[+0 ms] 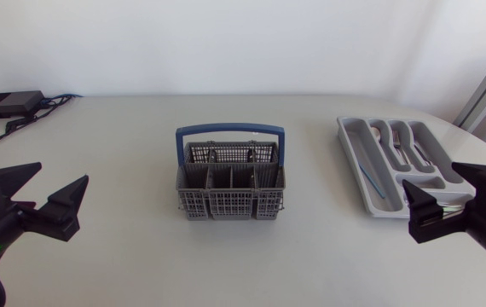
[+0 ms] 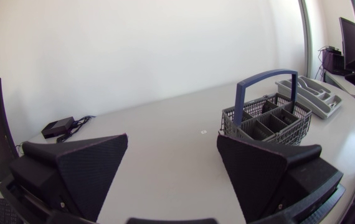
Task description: Sort the cutlery from the basket into the organizer compartments.
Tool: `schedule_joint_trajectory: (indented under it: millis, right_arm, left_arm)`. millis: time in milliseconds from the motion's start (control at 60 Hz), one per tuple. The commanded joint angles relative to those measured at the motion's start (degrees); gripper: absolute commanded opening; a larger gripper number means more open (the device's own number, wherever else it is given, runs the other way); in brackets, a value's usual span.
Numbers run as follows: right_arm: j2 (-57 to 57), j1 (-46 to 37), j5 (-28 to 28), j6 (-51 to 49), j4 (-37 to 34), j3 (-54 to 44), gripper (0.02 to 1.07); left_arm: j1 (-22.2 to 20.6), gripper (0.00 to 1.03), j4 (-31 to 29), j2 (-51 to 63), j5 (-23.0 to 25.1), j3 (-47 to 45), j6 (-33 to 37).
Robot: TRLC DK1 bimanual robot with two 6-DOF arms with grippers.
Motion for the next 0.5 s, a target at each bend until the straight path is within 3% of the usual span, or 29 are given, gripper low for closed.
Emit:
schedule_joint_trajectory:
  millis: [0, 483]
  right_arm:
    - [-2.6, -0.6, 0.1, 4.4, 2.0, -3.4, 1.03]
    - [-17.0, -1.7, -0.3, 17.7, 11.7, -17.0, 1.03]
  left_arm:
    - [0.5, 0.99, 1.7, -2.5, -0.6, -3.0, -2.9]
    - [1.1, 0.99, 8.3, -16.9, -4.0, -15.9, -11.9]
